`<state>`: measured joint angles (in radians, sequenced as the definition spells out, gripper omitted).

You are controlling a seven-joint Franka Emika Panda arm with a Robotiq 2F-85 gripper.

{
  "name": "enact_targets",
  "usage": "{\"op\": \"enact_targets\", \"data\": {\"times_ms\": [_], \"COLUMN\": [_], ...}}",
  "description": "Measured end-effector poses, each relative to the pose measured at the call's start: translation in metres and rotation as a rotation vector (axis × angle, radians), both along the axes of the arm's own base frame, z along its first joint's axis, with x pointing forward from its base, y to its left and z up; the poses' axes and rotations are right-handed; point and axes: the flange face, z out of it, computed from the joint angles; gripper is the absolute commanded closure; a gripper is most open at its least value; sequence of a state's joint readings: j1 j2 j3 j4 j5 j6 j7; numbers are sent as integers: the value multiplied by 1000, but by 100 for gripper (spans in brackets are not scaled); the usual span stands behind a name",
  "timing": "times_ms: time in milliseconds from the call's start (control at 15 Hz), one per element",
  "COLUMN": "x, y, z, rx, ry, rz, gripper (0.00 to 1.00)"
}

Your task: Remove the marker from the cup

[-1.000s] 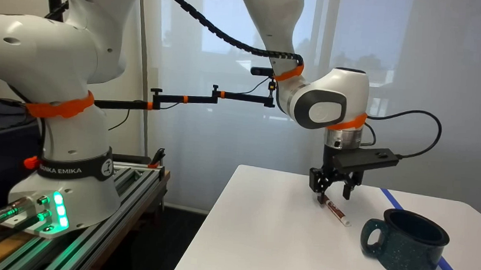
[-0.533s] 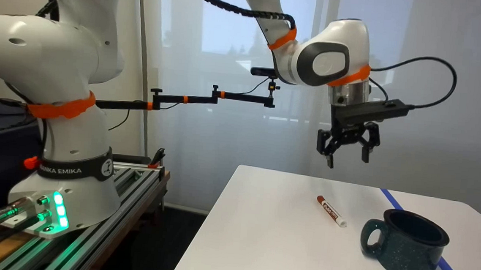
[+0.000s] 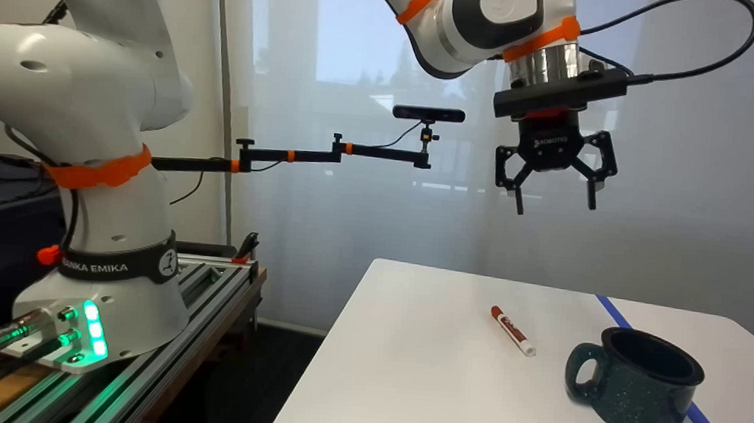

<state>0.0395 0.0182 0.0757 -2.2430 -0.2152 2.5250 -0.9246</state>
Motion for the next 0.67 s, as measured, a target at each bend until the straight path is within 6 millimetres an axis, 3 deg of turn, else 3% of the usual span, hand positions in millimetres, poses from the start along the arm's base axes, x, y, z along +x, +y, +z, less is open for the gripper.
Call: {"op": "enact_targets", "data": {"times_ms": [267,667], "x": [-22,-27], "y": [-10,-11], "z": [21,22], "rx": [26,30], "ry": [35,40], "rz": [-157,-176], "gripper": [0,0]}}
